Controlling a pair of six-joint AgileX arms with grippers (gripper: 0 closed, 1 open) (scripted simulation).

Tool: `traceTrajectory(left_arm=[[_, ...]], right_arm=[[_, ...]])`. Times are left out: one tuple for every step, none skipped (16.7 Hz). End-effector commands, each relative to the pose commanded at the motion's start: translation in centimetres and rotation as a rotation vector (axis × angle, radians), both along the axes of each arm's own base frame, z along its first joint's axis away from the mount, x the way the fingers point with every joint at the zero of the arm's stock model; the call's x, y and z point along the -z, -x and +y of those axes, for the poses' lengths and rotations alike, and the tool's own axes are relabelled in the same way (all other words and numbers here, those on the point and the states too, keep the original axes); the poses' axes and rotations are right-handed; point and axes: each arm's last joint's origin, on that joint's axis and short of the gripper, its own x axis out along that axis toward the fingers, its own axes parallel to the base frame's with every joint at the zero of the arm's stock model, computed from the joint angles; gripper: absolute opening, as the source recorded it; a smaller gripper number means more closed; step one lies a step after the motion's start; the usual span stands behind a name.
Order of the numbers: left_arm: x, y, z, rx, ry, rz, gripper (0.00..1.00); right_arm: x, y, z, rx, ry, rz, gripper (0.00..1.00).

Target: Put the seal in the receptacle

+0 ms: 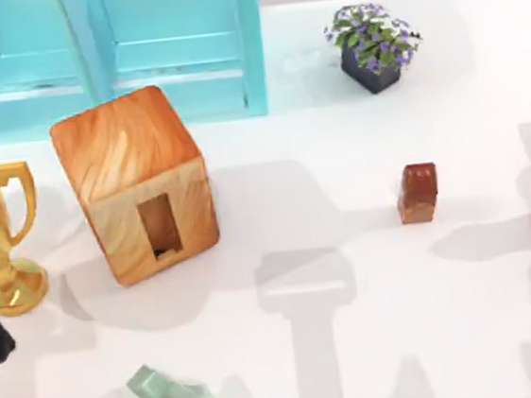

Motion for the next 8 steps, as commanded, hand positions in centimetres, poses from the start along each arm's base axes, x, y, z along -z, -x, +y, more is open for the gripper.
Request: traceTrajectory(left_arm=[[0.0, 0.0, 0.0, 0.0, 0.0, 0.0, 1.0], [0.0, 0.0, 0.0, 0.0, 0.0, 0.0, 1.0], [0.0, 0.0, 0.0, 0.0, 0.0, 0.0, 1.0], [0.0, 0.0, 0.0, 0.0, 0.0, 0.0, 1.0], [0.0, 0.0, 0.0, 0.0, 0.0, 0.0, 1.0], [0.0, 0.0, 0.0, 0.0, 0.0, 0.0, 1.0], [0.0, 0.0, 0.0, 0.0, 0.0, 0.0, 1.0], [0.0, 0.0, 0.0, 0.0, 0.0, 0.0, 1.0]], right_arm=[[0.0, 0.0, 0.0, 0.0, 0.0, 0.0, 1.0], [0.0, 0.0, 0.0, 0.0, 0.0, 0.0, 1.0], [-0.1, 0.0, 0.0, 0.002, -0.003, 0.009, 1.0], [-0.4, 0.0, -0.1, 0.005, -0.009, 0.028, 1.0], [-0.8, -0.1, -0.1, 0.009, -0.019, 0.056, 1.0], [-1.4, -0.1, -0.1, 0.014, -0.03, 0.093, 1.0], [-2.1, -0.3, -0.2, 0.021, -0.045, 0.141, 1.0], [-3.0, -0.5, -0.2, 0.027, -0.061, 0.197, 1.0]])
